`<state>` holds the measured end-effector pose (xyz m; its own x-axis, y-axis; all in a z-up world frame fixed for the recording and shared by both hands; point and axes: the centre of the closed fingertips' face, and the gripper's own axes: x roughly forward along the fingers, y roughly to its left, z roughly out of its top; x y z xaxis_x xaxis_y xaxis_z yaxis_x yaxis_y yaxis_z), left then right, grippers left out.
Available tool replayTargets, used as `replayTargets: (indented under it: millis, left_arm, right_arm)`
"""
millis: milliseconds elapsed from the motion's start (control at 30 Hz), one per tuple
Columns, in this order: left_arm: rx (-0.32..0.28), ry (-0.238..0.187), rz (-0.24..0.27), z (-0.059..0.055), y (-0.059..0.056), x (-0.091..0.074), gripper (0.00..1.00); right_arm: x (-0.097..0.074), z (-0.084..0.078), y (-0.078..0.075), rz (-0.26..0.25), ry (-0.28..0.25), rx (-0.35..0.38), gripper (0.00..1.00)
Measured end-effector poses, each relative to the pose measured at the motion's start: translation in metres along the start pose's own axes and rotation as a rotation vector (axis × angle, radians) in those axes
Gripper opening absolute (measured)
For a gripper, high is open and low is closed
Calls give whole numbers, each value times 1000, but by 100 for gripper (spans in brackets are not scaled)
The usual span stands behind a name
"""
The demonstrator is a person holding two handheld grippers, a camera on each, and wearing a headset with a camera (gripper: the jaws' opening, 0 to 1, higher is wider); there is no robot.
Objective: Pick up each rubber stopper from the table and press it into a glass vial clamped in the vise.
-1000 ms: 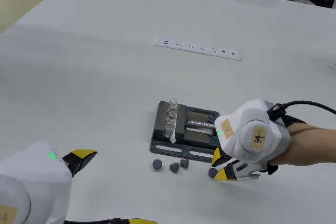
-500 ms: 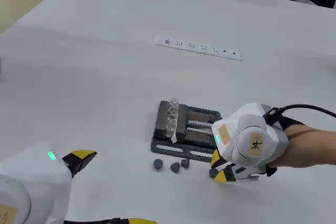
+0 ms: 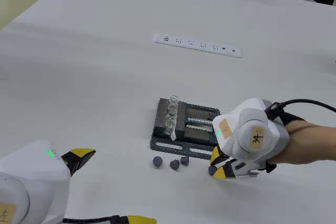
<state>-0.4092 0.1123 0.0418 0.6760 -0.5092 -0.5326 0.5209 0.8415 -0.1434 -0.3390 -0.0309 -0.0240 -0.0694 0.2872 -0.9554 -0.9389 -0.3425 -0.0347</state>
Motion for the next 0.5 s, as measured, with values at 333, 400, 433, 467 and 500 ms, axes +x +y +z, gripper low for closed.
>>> replayTargets:
  millis: [333, 400, 433, 467, 500]
  left_arm:
    - [-3, -12, 0, 7, 4, 2, 91]
    - [0, -17, 3, 9, 7, 3, 91]
    - [2, -19, 5, 11, 8, 3, 91]
    - [3, -20, 6, 12, 9, 3, 91]
    - [3, -20, 7, 12, 10, 3, 91]
  right_arm:
    - [-27, 7, -24, -19, -60, 57, 7]
    - [-32, 7, -31, -23, -62, 58, 7]
    - [-36, 8, -35, -26, -65, 59, 7]
    - [-38, 10, -37, -27, -66, 60, 7]
    - [-41, 12, -39, -28, -67, 58, 7]
